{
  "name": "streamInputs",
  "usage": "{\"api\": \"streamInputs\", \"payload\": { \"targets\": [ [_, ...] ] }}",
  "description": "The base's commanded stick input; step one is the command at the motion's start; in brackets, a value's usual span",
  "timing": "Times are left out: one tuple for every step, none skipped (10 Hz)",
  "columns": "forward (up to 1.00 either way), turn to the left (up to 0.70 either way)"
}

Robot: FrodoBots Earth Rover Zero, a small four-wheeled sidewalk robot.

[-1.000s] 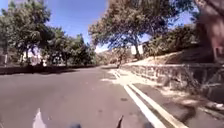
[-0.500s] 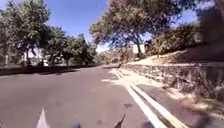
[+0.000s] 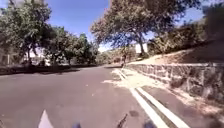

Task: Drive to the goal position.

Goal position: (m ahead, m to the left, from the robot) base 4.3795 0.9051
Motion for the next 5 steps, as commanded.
{"api": "streamInputs", "payload": {
  "targets": [
    [0.5,0.0],
    [0.5,0.0],
    [0.5,0.22],
    [0.5,0.23],
    [0.5,0.25]
  ]
}}
